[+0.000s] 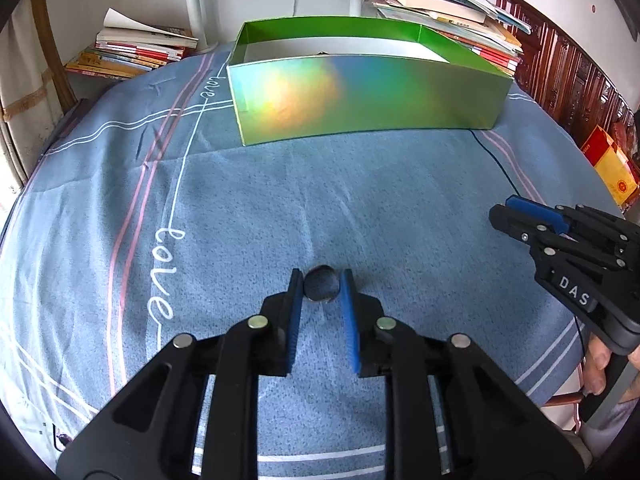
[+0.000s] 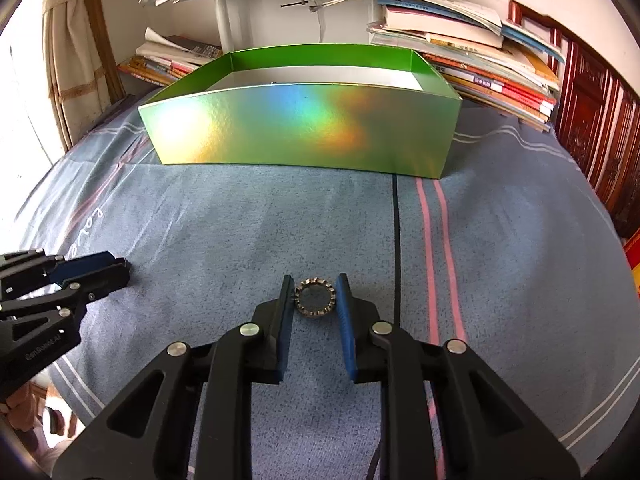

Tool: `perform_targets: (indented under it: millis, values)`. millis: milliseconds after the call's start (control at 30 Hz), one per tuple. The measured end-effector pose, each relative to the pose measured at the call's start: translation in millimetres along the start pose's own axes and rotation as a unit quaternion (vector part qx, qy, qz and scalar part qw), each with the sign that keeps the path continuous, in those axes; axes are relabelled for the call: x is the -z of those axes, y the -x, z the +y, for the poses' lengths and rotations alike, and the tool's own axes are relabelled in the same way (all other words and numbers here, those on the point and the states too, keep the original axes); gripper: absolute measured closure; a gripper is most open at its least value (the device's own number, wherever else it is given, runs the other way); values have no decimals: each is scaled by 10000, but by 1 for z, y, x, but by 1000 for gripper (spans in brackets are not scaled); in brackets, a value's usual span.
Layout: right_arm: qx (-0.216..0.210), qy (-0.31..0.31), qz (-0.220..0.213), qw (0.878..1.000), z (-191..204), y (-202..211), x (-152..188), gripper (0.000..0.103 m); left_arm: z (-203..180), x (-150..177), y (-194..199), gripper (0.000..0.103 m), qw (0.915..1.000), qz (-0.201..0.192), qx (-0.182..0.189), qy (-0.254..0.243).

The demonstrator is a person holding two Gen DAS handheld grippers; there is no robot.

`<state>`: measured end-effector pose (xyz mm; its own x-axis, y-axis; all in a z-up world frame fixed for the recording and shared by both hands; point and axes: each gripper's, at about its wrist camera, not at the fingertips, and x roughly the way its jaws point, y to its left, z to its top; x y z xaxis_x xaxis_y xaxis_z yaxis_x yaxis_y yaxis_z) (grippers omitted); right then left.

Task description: Organize jewelry

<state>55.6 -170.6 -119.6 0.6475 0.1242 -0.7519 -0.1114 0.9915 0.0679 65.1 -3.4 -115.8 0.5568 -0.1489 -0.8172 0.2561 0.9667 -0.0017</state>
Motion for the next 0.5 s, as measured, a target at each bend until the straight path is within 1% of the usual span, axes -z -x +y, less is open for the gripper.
perform_targets:
  millis: [200,233,267,300,500]
  values:
    - [75,32,28,10000,3,2,2,80,-3,1,0,79,10000,-30,-92,-8]
    - [76,43,30,10000,3,3,3,79,-2,1,0,74,9999,-28,-108,7]
    - [54,54,34,10000,3,3,3,75,-1,1,0,68,9999,-25,-114,17]
    - [35,61,37,10000,4,3,3,71,-1,1,0,66,9999,-28,-113,24]
    - [129,143,26,9998,6,3,5,71,0,2,-1,66,9999,-49,-107,28]
